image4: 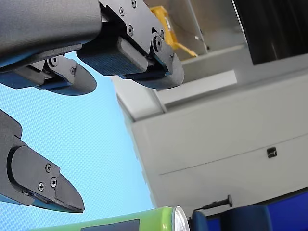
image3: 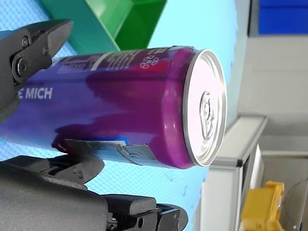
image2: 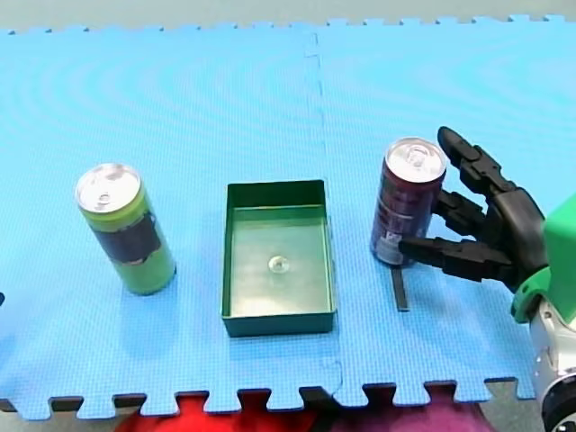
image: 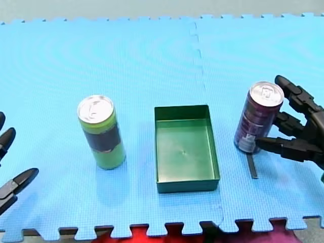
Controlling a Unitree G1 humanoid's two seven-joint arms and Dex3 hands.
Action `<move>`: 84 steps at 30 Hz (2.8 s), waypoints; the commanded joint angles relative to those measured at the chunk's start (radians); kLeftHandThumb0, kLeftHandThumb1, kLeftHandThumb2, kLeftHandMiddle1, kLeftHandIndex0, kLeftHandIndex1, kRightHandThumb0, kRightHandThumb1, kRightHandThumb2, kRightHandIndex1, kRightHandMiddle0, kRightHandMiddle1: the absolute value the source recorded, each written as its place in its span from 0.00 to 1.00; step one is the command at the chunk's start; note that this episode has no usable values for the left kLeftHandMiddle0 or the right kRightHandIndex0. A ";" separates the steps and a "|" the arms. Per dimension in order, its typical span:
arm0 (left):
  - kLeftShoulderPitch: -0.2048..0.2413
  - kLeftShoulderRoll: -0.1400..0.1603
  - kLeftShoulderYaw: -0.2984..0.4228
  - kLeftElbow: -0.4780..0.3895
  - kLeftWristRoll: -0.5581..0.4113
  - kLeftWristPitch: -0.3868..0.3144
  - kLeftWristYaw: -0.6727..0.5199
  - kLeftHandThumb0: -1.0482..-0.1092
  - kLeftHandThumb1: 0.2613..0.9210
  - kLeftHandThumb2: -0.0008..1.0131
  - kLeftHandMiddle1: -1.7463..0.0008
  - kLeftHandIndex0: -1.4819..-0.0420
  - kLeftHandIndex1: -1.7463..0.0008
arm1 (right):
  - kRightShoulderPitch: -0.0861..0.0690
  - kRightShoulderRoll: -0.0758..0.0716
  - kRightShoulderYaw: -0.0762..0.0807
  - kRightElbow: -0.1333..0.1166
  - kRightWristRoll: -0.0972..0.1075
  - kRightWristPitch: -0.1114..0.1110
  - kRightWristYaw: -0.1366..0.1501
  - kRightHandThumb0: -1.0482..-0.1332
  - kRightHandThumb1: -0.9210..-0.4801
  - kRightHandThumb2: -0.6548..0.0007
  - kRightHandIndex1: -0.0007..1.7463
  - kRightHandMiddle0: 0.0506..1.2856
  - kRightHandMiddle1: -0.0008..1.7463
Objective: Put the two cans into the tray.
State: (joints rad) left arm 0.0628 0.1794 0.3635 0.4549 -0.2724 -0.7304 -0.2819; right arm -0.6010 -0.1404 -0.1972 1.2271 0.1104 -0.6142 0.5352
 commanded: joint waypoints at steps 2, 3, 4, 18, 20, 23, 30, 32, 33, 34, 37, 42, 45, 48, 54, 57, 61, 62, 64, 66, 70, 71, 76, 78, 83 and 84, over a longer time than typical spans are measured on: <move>0.000 0.008 0.000 0.000 0.005 -0.005 0.006 0.00 0.76 0.01 1.00 0.65 1.00 | -0.009 -0.002 0.000 0.001 -0.002 -0.001 -0.005 0.38 0.61 1.00 0.01 0.08 0.00; 0.000 0.008 0.000 -0.001 0.007 -0.004 0.008 0.00 0.76 0.01 1.00 0.65 1.00 | -0.009 -0.002 0.001 0.001 -0.002 0.000 -0.006 0.38 0.60 1.00 0.01 0.08 0.00; 0.000 0.008 0.000 -0.003 0.007 -0.002 0.010 0.00 0.76 0.01 1.00 0.65 1.00 | -0.010 -0.001 0.002 0.001 -0.003 0.000 -0.007 0.38 0.60 1.00 0.01 0.08 0.00; 0.004 0.016 0.000 -0.016 0.005 0.009 0.011 0.00 0.77 0.01 1.00 0.66 1.00 | -0.026 0.004 0.005 0.005 -0.005 0.012 -0.014 0.38 0.59 1.00 0.00 0.09 0.00; 0.005 0.017 0.000 -0.018 0.005 0.010 0.011 0.00 0.77 0.01 1.00 0.66 1.00 | -0.027 0.005 0.006 0.005 -0.005 0.014 -0.014 0.38 0.59 1.00 0.00 0.09 0.00; 0.007 0.016 -0.001 -0.024 0.003 0.012 0.011 0.00 0.77 0.01 1.00 0.66 1.00 | -0.029 0.007 0.007 0.005 -0.007 0.016 -0.016 0.39 0.60 1.00 0.00 0.09 0.00; 0.013 0.013 -0.002 -0.037 0.006 0.018 0.018 0.00 0.77 0.00 1.00 0.66 1.00 | -0.029 0.013 0.020 -0.006 -0.019 0.019 -0.031 0.39 0.60 1.00 0.00 0.09 0.00; 0.015 0.013 -0.003 -0.042 0.007 0.021 0.021 0.00 0.77 0.00 1.00 0.66 1.00 | -0.029 0.015 0.024 -0.007 -0.021 0.023 -0.034 0.39 0.60 1.00 0.00 0.09 0.00; 0.017 0.013 -0.003 -0.044 0.008 0.023 0.023 0.00 0.77 0.00 1.00 0.66 1.00 | -0.029 0.017 0.025 -0.007 -0.022 0.025 -0.036 0.39 0.61 1.00 0.00 0.09 0.00; 0.018 0.013 -0.003 -0.045 0.009 0.024 0.024 0.00 0.77 0.00 1.00 0.66 1.00 | -0.030 0.018 0.027 -0.008 -0.023 0.026 -0.037 0.39 0.61 1.00 0.00 0.09 0.00; 0.019 0.012 -0.004 -0.046 0.011 0.025 0.027 0.00 0.77 0.00 1.00 0.66 1.00 | -0.031 0.022 0.030 -0.009 -0.024 0.031 -0.042 0.39 0.61 1.00 0.00 0.08 0.00; 0.021 0.014 -0.003 -0.052 0.011 0.030 0.030 0.00 0.77 0.00 1.00 0.66 1.00 | -0.032 0.026 0.034 -0.015 -0.025 0.036 -0.044 0.39 0.61 1.00 0.00 0.08 0.00; 0.024 0.013 -0.005 -0.058 0.011 0.034 0.031 0.00 0.78 0.00 1.00 0.66 1.00 | -0.032 0.029 0.036 -0.019 -0.023 0.039 -0.044 0.39 0.61 1.00 0.00 0.08 0.00; 0.025 0.013 -0.005 -0.060 0.014 0.037 0.034 0.00 0.78 0.00 1.00 0.67 1.00 | -0.032 0.031 0.037 -0.022 -0.023 0.042 -0.045 0.39 0.62 1.00 0.00 0.07 0.00; 0.026 0.012 -0.006 -0.061 0.016 0.035 0.037 0.00 0.78 0.00 1.00 0.67 1.00 | -0.031 0.032 0.038 -0.025 -0.022 0.044 -0.044 0.40 0.62 1.00 0.00 0.07 0.00; 0.027 0.011 -0.007 -0.063 0.016 0.035 0.038 0.00 0.78 0.00 1.00 0.66 1.00 | -0.031 0.032 0.038 -0.026 -0.021 0.045 -0.043 0.40 0.62 1.00 0.00 0.07 0.00; 0.028 0.010 -0.007 -0.062 0.015 0.034 0.038 0.00 0.78 0.00 1.00 0.66 1.00 | -0.031 0.032 0.039 -0.027 -0.021 0.047 -0.043 0.40 0.62 1.00 0.00 0.07 0.00; 0.028 0.010 -0.007 -0.061 0.014 0.033 0.038 0.00 0.78 0.00 1.00 0.66 1.00 | -0.031 0.032 0.039 -0.027 -0.021 0.047 -0.044 0.40 0.62 1.00 0.00 0.07 0.00; 0.027 0.010 -0.006 -0.060 0.014 0.033 0.038 0.00 0.78 0.00 1.00 0.67 1.00 | -0.032 0.033 0.040 -0.026 -0.021 0.049 -0.044 0.41 0.62 1.00 0.00 0.06 0.00; 0.028 0.010 -0.006 -0.062 0.014 0.033 0.038 0.00 0.78 0.00 1.00 0.67 1.00 | -0.033 0.033 0.040 -0.026 -0.021 0.050 -0.045 0.41 0.62 1.00 0.00 0.06 0.00; 0.036 0.010 -0.006 -0.078 0.013 0.039 0.040 0.00 0.78 0.00 1.00 0.67 1.00 | -0.024 0.068 0.030 -0.029 -0.055 -0.005 -0.278 0.66 0.54 0.99 0.09 0.64 0.05; 0.039 0.010 -0.006 -0.082 0.012 0.041 0.040 0.00 0.78 0.00 1.00 0.67 1.00 | -0.021 0.081 0.024 -0.030 -0.063 -0.018 -0.352 0.73 0.53 1.00 0.09 0.78 0.04; 0.042 0.006 -0.005 -0.086 0.004 0.046 0.035 0.00 0.78 0.00 1.00 0.67 1.00 | -0.022 0.106 0.001 -0.033 -0.046 -0.018 -0.460 0.79 0.49 0.99 0.06 0.96 0.01; 0.040 0.005 -0.004 -0.085 0.003 0.049 0.036 0.00 0.78 0.00 1.00 0.67 1.00 | -0.022 0.107 0.001 -0.032 -0.043 -0.026 -0.458 0.79 0.47 0.99 0.04 0.96 0.01; 0.042 0.004 -0.003 -0.091 0.002 0.061 0.038 0.00 0.78 0.00 1.00 0.67 1.00 | -0.021 0.106 0.011 -0.030 -0.060 -0.041 -0.487 0.77 0.44 0.99 0.03 0.96 0.00; 0.043 0.004 -0.003 -0.093 0.001 0.064 0.038 0.00 0.78 0.00 1.00 0.67 1.00 | -0.021 0.107 0.013 -0.029 -0.061 -0.043 -0.492 0.77 0.43 0.99 0.03 0.96 0.00</move>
State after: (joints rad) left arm 0.1027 0.1781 0.3578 0.3699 -0.2648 -0.6719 -0.2457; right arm -0.6211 -0.0321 -0.1824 1.2041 0.0510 -0.6426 0.0515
